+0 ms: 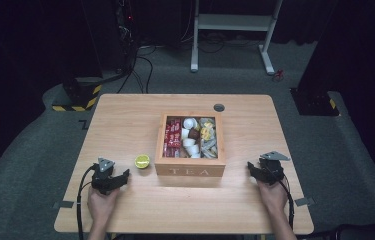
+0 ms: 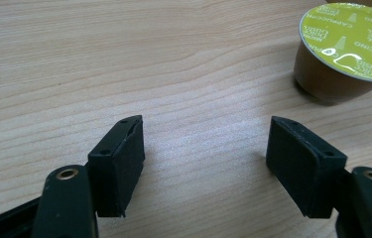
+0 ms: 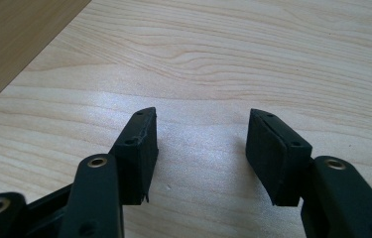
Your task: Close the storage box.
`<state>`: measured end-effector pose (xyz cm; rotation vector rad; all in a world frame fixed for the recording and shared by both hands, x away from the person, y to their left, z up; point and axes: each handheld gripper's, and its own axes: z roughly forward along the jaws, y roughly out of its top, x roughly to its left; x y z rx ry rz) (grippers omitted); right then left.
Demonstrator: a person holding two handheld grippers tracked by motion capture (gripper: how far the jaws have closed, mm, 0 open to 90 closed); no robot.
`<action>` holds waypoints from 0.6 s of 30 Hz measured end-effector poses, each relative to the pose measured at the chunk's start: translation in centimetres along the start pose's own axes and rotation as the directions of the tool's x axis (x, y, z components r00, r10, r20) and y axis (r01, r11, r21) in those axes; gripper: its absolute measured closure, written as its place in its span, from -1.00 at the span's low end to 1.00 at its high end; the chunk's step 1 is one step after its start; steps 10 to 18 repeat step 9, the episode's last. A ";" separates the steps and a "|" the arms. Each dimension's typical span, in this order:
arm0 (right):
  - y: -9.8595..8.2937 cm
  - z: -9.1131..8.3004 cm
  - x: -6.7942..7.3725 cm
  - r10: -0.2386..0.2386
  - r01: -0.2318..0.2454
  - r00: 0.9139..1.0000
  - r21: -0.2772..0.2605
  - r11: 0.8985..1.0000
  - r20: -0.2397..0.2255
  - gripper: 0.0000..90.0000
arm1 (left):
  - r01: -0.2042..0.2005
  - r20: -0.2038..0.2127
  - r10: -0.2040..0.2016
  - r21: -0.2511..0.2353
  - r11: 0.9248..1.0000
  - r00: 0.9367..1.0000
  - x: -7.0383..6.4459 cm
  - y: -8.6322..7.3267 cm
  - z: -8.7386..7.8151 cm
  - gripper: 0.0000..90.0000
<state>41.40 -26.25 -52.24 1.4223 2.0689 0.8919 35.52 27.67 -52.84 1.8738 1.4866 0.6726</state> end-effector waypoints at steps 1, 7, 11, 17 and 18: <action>0.0 0.0 0.0 -0.001 0.001 1.000 -0.001 1.000 0.000 0.02 | -0.001 -0.001 0.001 0.000 1.000 1.000 0.0 0.0 0.0 -0.30; 0.0 0.0 0.0 0.002 -0.002 1.000 0.001 1.000 -0.002 0.02 | -0.005 0.004 0.005 0.001 1.000 1.000 -0.1 0.0 0.0 -0.31; 0.0 0.0 0.0 0.003 -0.003 1.000 0.001 1.000 -0.002 0.02 | -0.005 0.005 0.005 0.001 1.000 1.000 -0.1 0.0 0.0 -0.31; 0.0 0.0 0.0 0.003 -0.003 1.000 0.001 1.000 -0.002 0.02 | -0.005 0.005 0.005 0.001 1.000 1.000 -0.1 0.0 0.0 -0.31; 0.0 0.0 0.0 0.003 -0.003 1.000 0.001 1.000 -0.002 0.02 | -0.005 0.005 0.005 0.001 1.000 1.000 -0.1 0.0 0.0 -0.31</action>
